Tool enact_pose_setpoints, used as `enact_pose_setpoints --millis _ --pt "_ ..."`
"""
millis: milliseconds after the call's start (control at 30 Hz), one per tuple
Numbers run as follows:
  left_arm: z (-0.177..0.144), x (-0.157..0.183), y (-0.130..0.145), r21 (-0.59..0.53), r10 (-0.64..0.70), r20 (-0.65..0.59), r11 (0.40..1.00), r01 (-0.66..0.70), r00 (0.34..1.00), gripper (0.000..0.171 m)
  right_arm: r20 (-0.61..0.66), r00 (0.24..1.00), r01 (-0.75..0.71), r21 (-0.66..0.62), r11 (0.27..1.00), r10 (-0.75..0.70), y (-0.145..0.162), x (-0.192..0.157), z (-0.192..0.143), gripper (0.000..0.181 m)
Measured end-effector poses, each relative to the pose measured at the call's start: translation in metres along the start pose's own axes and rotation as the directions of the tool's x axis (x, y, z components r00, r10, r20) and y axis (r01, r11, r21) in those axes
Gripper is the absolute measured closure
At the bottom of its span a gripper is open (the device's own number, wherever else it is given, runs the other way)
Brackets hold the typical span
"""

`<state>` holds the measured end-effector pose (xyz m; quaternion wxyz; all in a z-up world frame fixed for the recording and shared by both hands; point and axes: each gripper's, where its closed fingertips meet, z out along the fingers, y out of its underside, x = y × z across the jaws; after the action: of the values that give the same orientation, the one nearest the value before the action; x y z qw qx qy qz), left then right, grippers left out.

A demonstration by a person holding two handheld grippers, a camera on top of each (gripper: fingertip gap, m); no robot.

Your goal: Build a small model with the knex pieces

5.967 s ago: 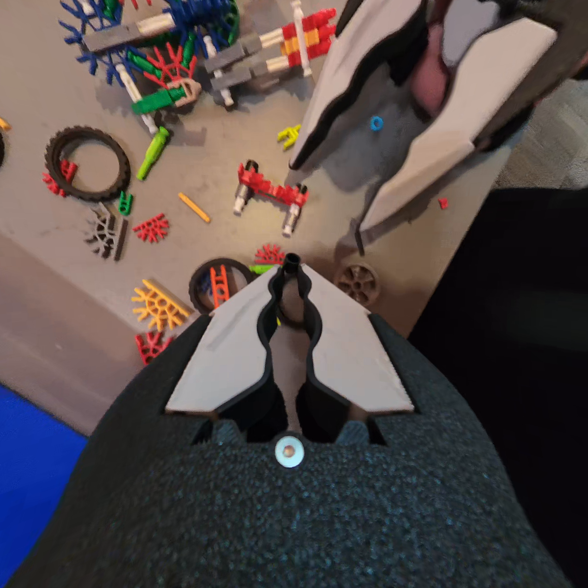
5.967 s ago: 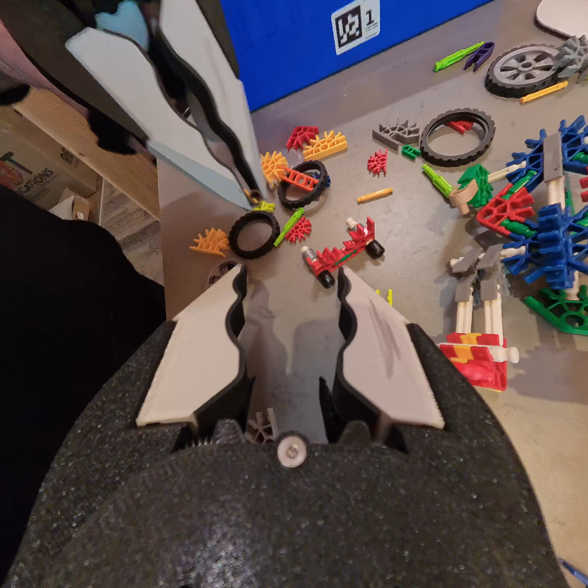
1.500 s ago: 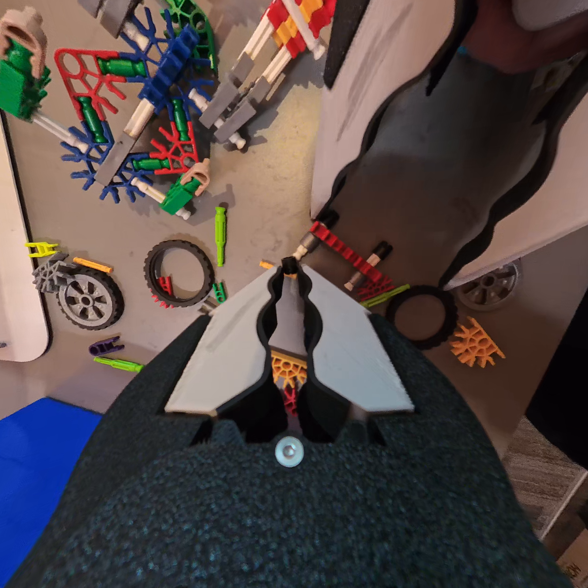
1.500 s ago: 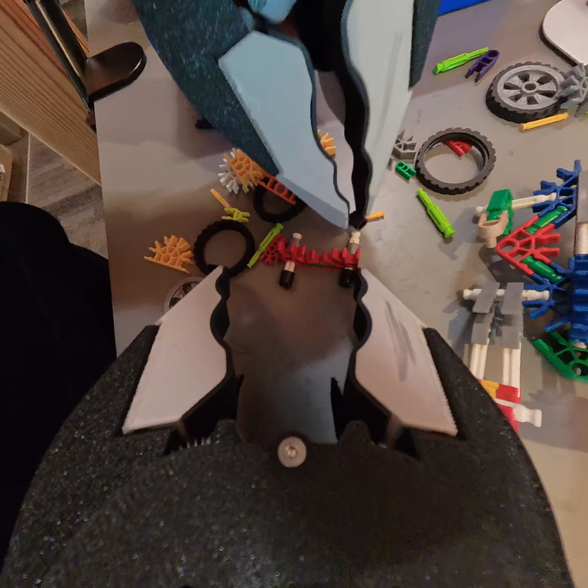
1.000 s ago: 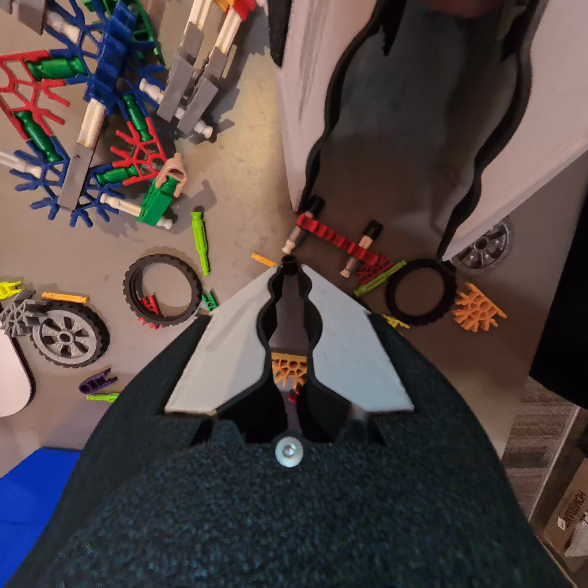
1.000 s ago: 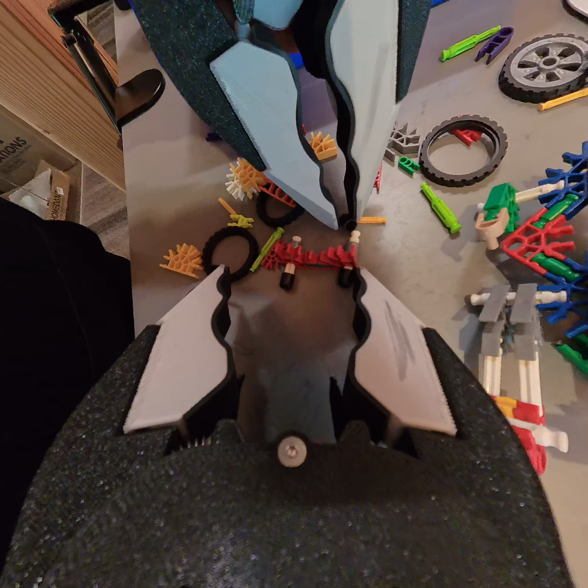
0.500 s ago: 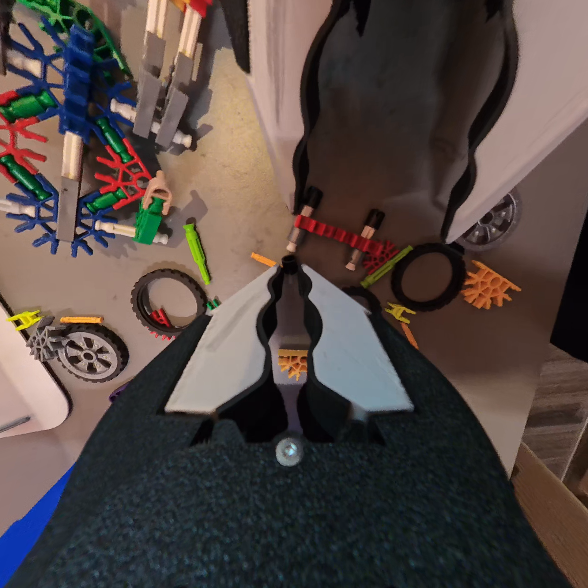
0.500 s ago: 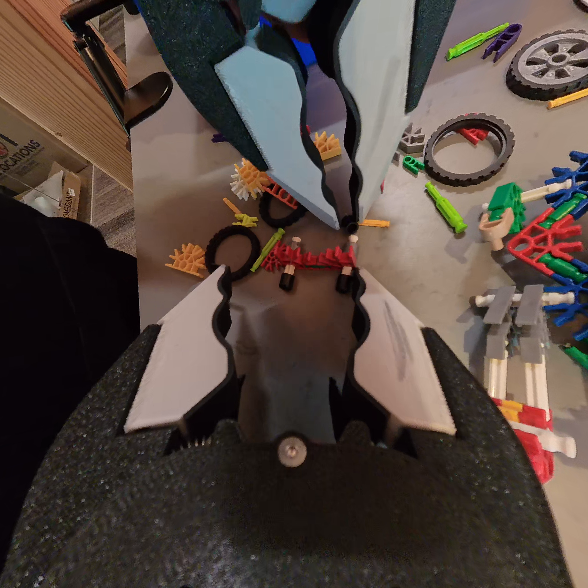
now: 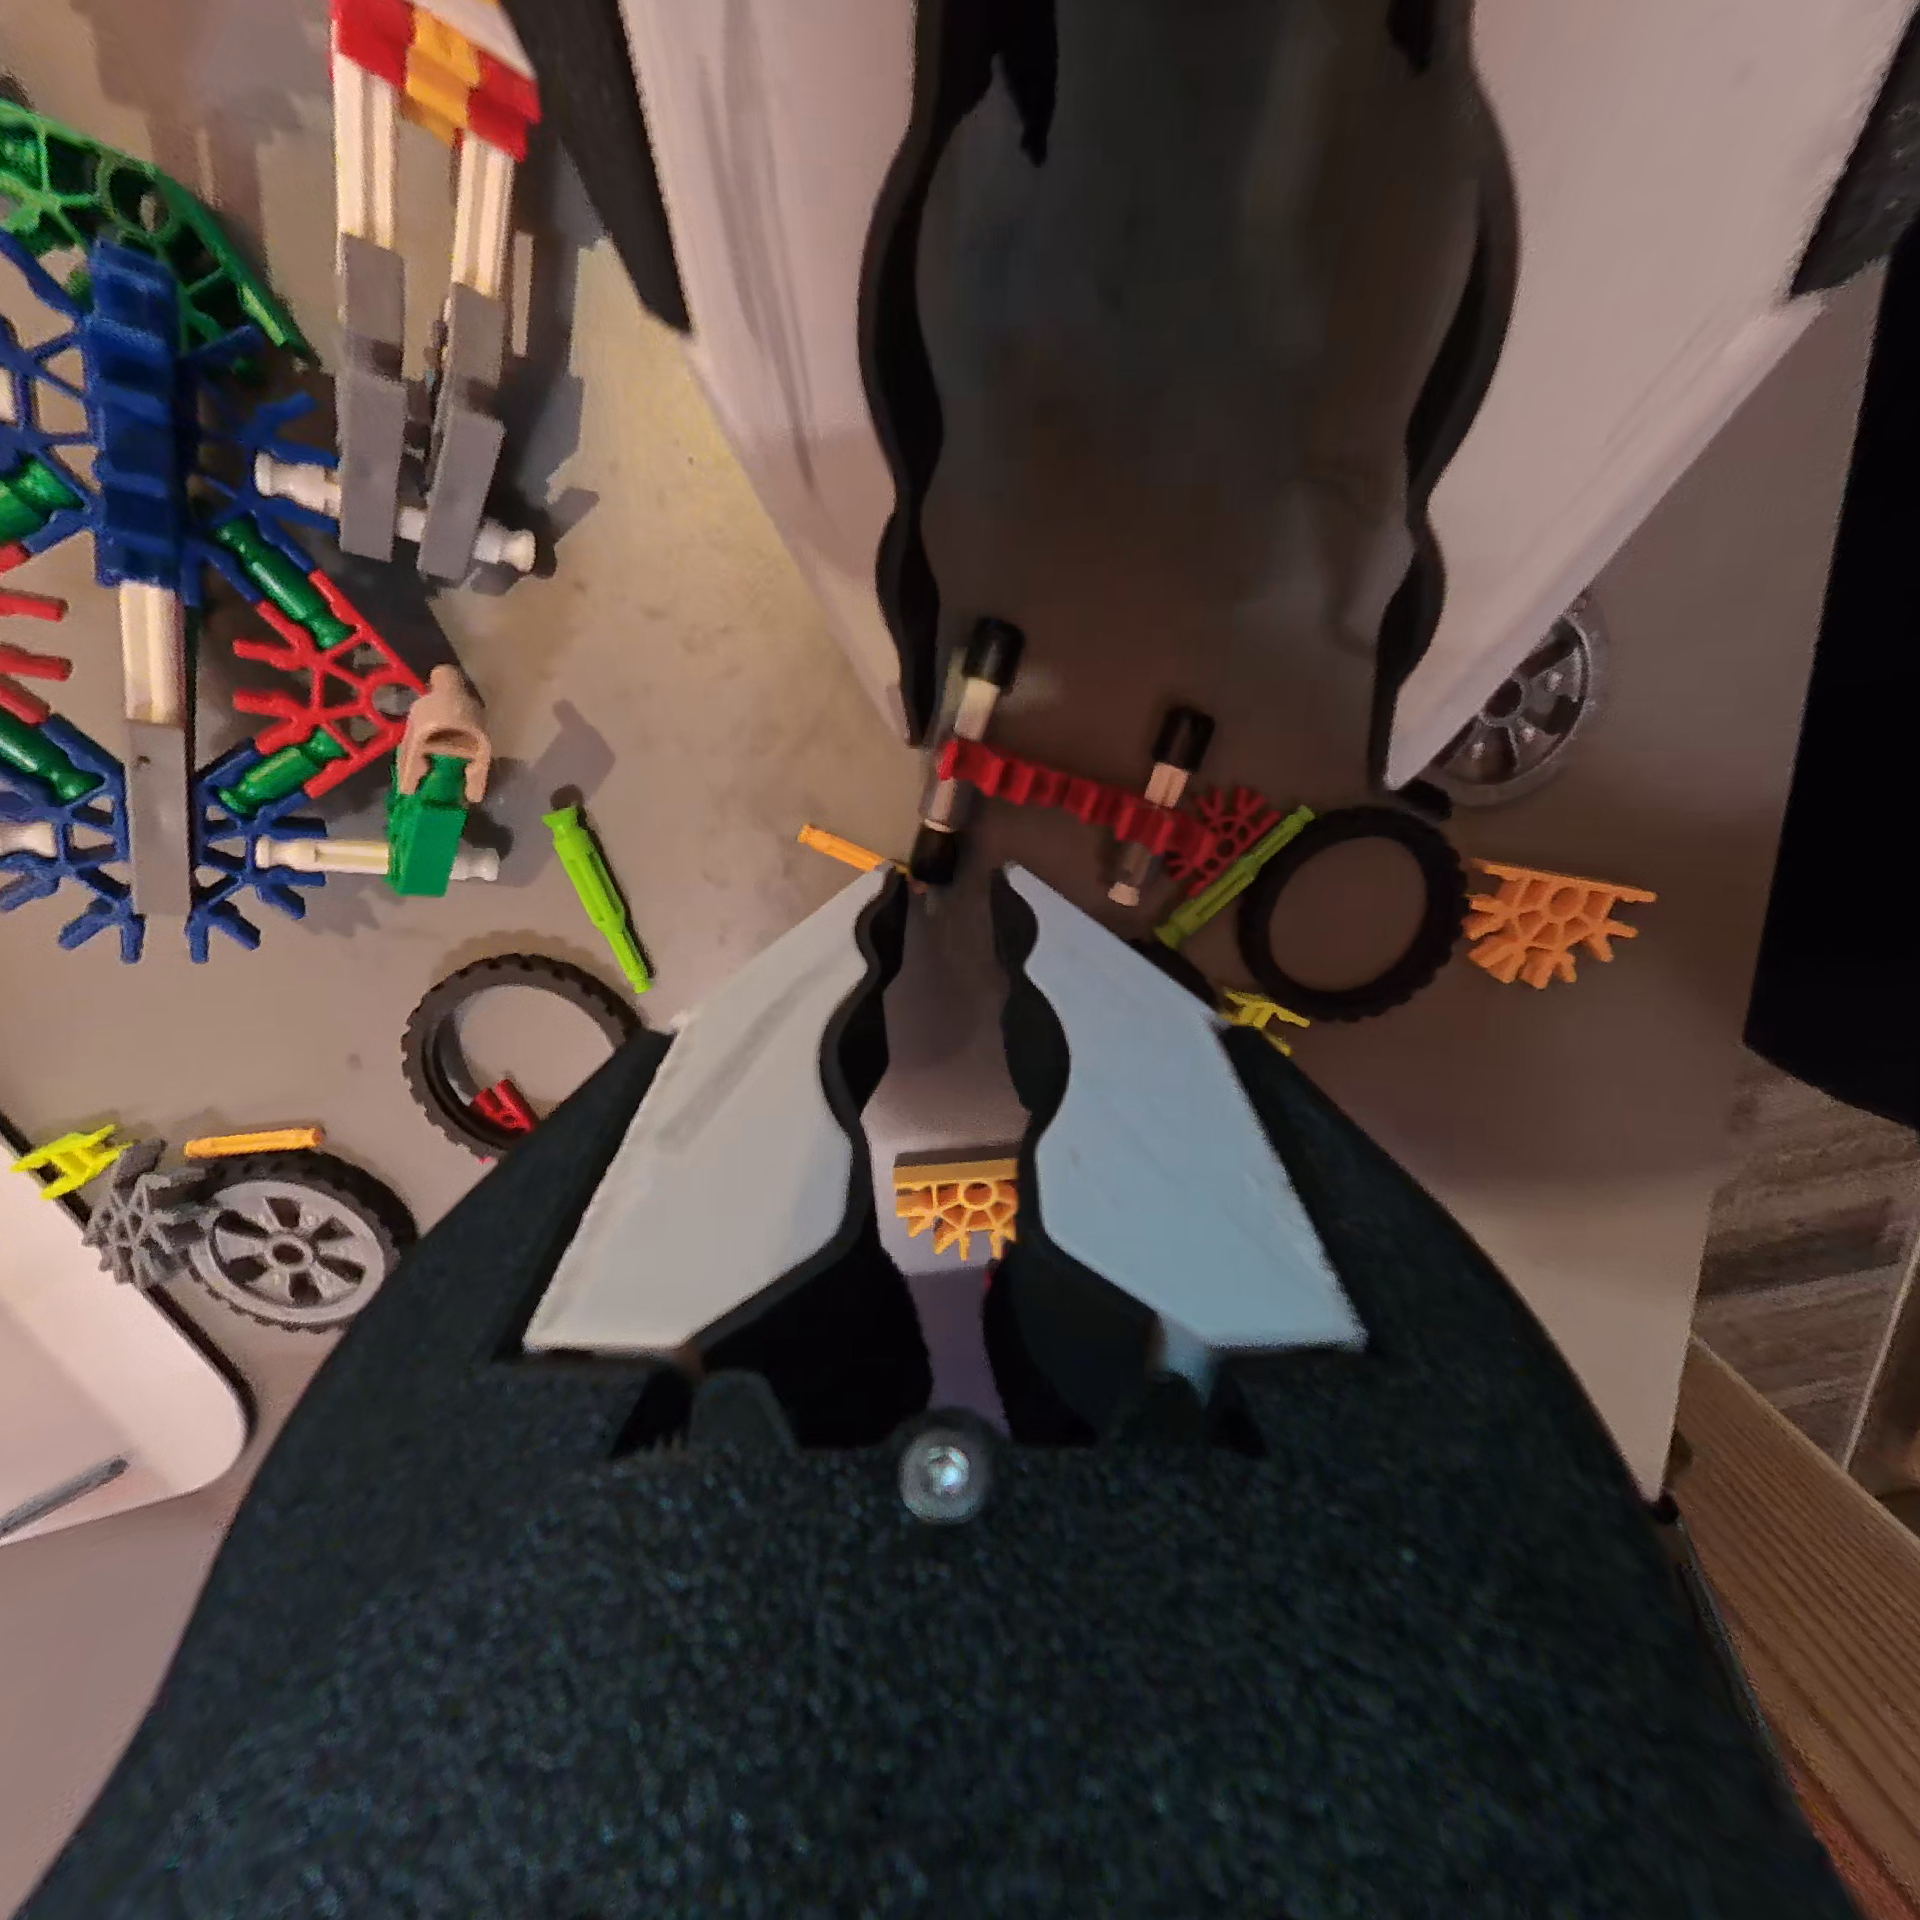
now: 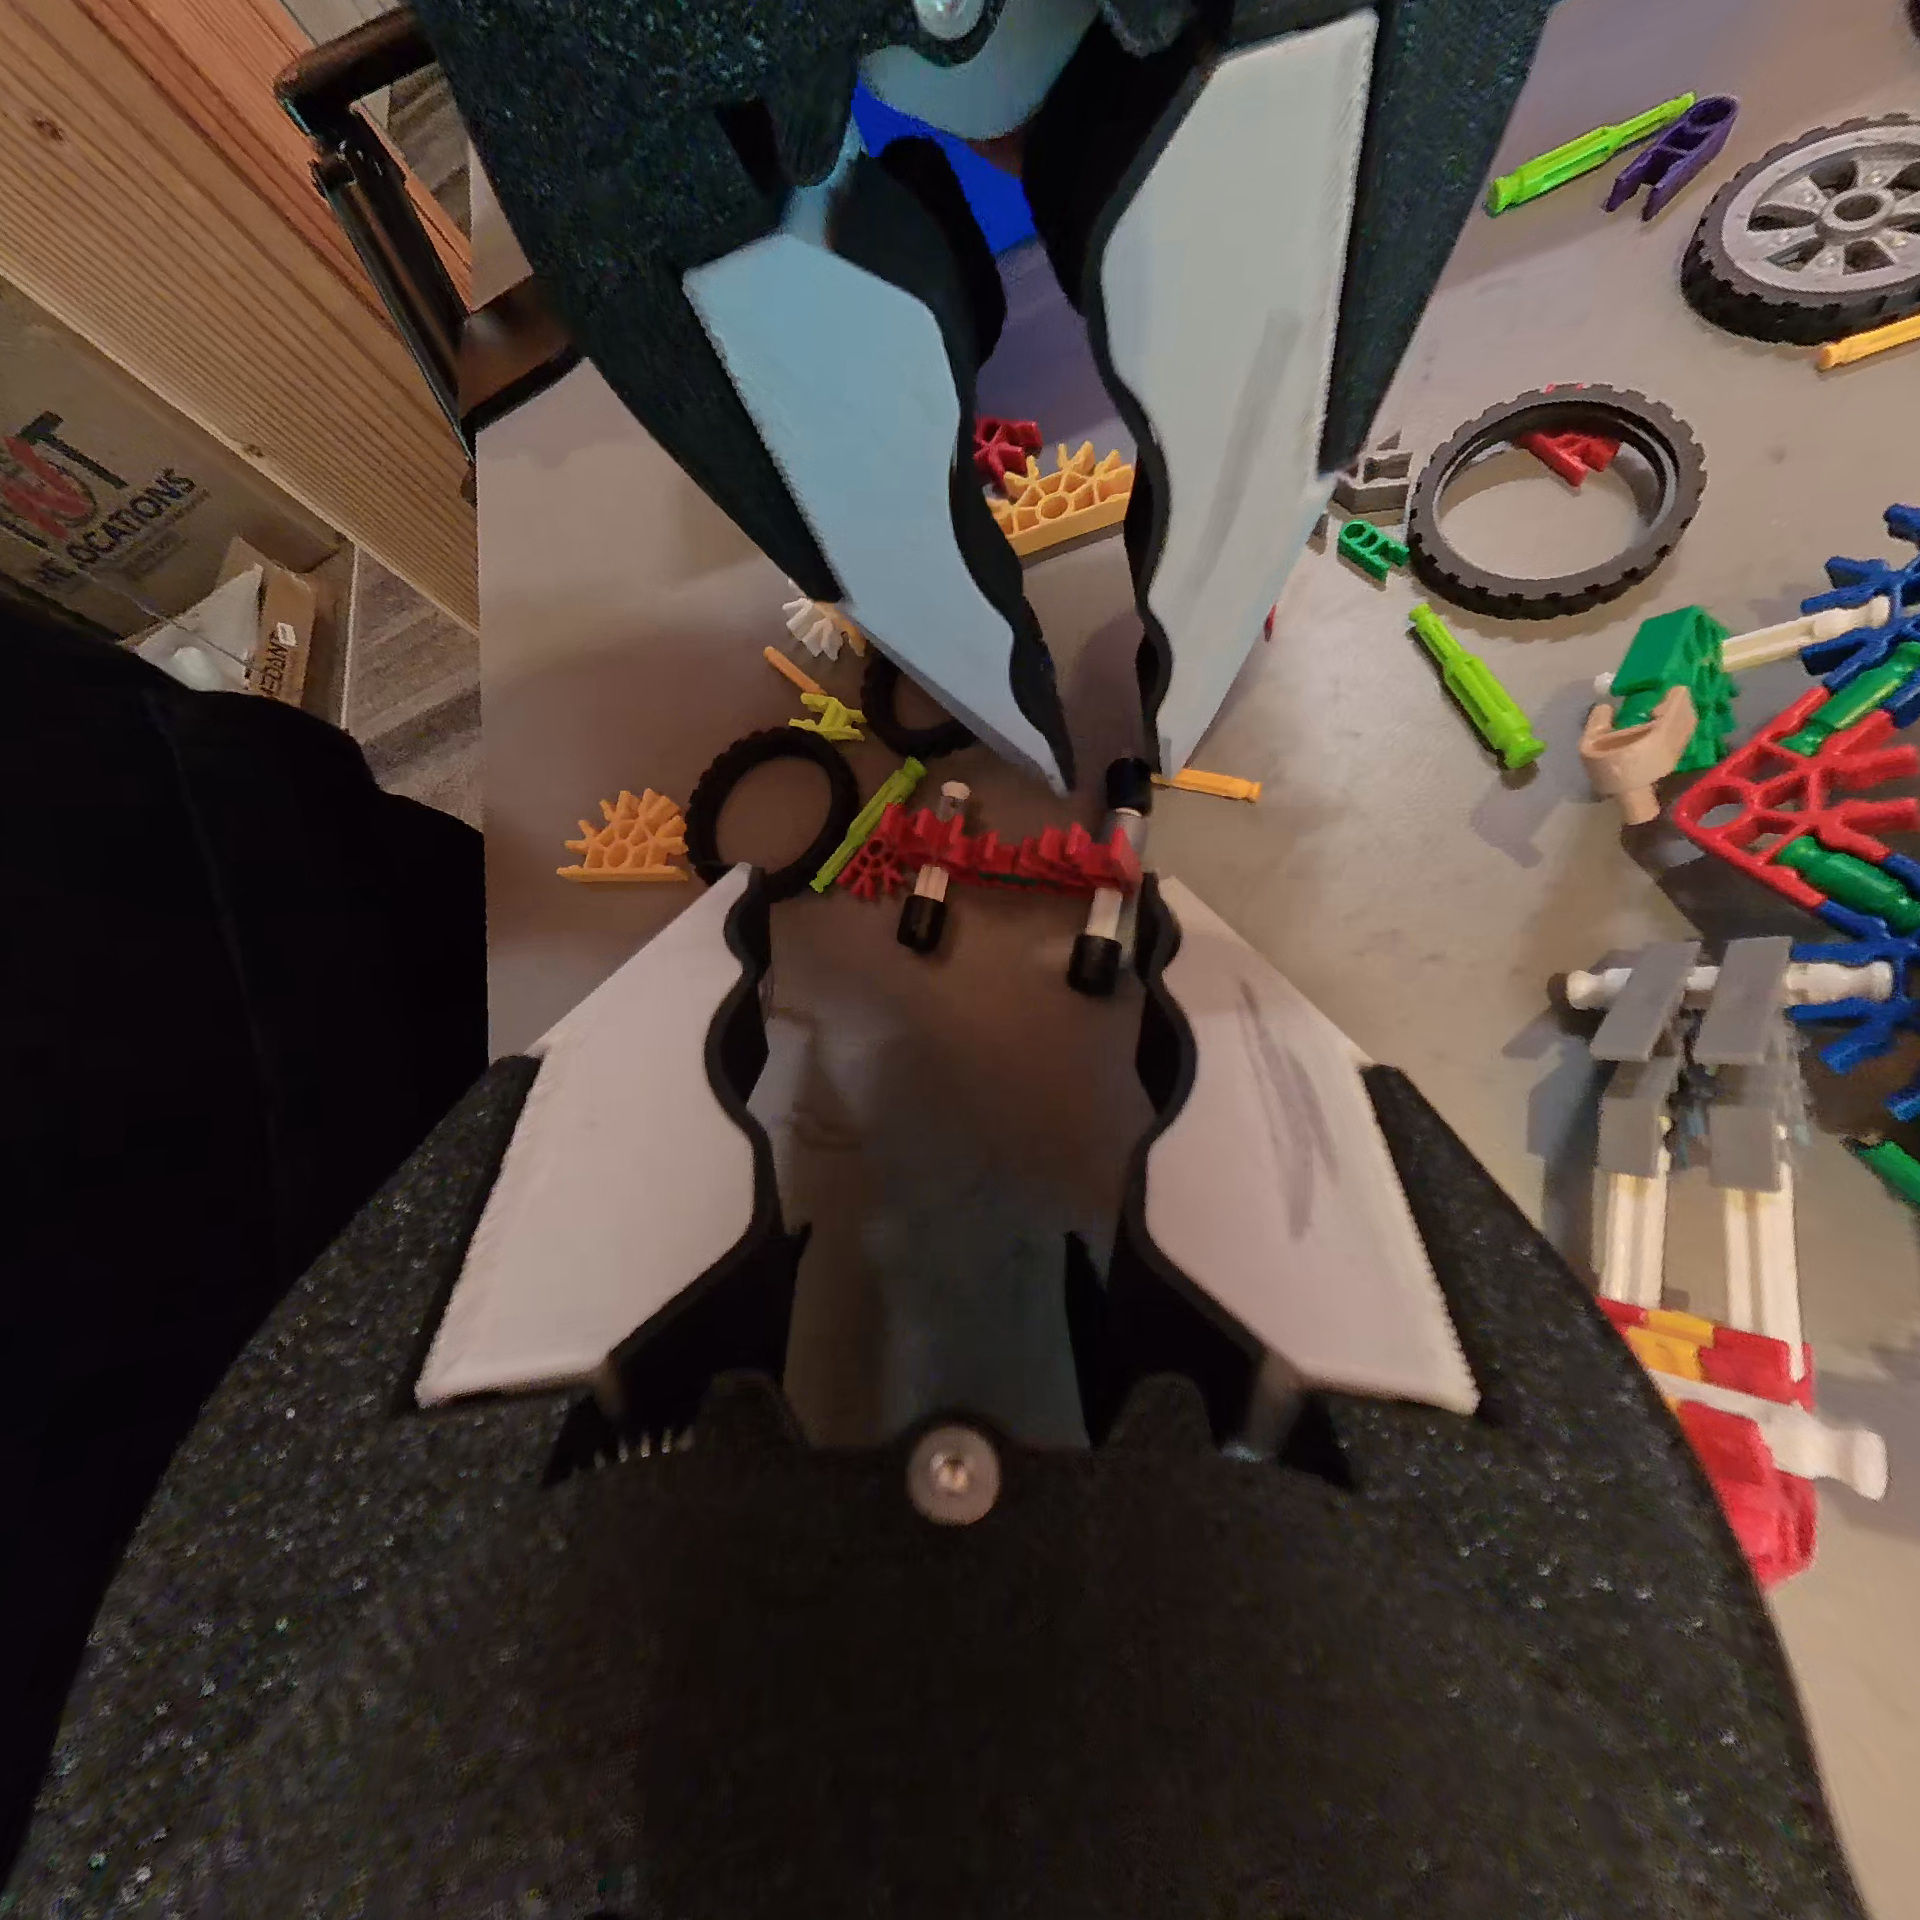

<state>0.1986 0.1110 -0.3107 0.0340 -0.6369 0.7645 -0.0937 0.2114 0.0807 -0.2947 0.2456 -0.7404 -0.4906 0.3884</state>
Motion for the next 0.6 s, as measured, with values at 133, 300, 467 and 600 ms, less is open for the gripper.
enact_pose_setpoints --millis 133,300,467,600 --pt "-0.002 -0.001 0.005 0.026 -0.052 0.007 0.998 0.052 0.999 0.153 -0.029 1.000 -0.001 0.004 1.000 0.002 0.002 0.003 -0.005 0.110" --pt "-0.002 -0.004 0.007 0.040 -0.096 0.020 0.995 0.096 0.995 0.155 -0.066 0.998 -0.002 -0.016 1.000 0.001 0.009 0.005 -0.008 0.110" --pt "0.000 -0.003 -0.001 0.089 -0.102 0.032 0.991 0.099 0.994 0.158 -0.079 0.997 -0.006 -0.017 1.000 0.005 0.011 0.002 -0.009 0.111" --pt "0.001 -0.005 -0.002 0.095 -0.102 0.049 0.991 0.097 0.994 0.163 -0.093 0.996 0.007 -0.034 0.999 -0.011 0.013 0.002 -0.007 0.111"
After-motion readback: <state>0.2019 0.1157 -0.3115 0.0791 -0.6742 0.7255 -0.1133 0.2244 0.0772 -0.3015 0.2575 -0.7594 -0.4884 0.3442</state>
